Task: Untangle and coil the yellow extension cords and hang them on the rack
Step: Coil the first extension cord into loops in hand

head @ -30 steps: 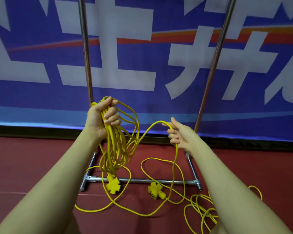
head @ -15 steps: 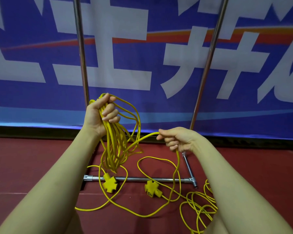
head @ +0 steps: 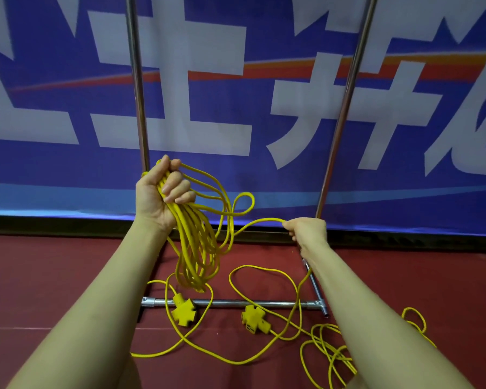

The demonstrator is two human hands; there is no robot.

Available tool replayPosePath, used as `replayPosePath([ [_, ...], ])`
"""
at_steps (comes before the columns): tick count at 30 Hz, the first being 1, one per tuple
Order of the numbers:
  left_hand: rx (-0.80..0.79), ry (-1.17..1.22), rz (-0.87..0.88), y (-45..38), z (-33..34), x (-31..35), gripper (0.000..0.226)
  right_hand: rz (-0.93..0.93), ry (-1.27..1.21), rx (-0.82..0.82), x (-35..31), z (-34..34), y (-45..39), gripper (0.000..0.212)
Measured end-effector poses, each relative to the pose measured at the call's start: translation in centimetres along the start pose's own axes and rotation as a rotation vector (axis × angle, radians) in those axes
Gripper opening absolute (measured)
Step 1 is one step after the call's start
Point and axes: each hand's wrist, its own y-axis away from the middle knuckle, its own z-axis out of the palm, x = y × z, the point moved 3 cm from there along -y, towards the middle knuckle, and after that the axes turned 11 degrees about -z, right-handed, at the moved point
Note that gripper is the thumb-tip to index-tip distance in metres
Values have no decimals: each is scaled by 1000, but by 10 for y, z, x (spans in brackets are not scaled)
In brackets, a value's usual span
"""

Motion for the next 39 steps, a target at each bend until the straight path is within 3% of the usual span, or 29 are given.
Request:
replayPosePath([
  [2,-93,71,-43,0,-2,-1,21,-1,-137,107,1,1,-1,19],
  [4,-83,76,-62,0,-4,-2,25,-12,-266,173,2,1,-2,9],
  [12,266,-238,-86,3,-11,-12,21,-80,-623,213,-20,-7,-5,12],
  [16,425,-358,-141,1,-9,-17,19,-113,-680,114,-35,-8,0,13],
  [20,550,-437,-202,-1,-13,-28,39,-178,-726,-23,-51,-7,4,16],
  [25,557,-483,-231,-5,-14,-36,25,-174,-791,-326,-68,-6,11,15],
  [30,566,-563,-224,-10,-9,-50,23,-219,-672,-375,-72,-8,12,32],
  [39,573,-593,-268,-12,-10,-53,18,-180,-583,-532,-63,-12,11,24],
])
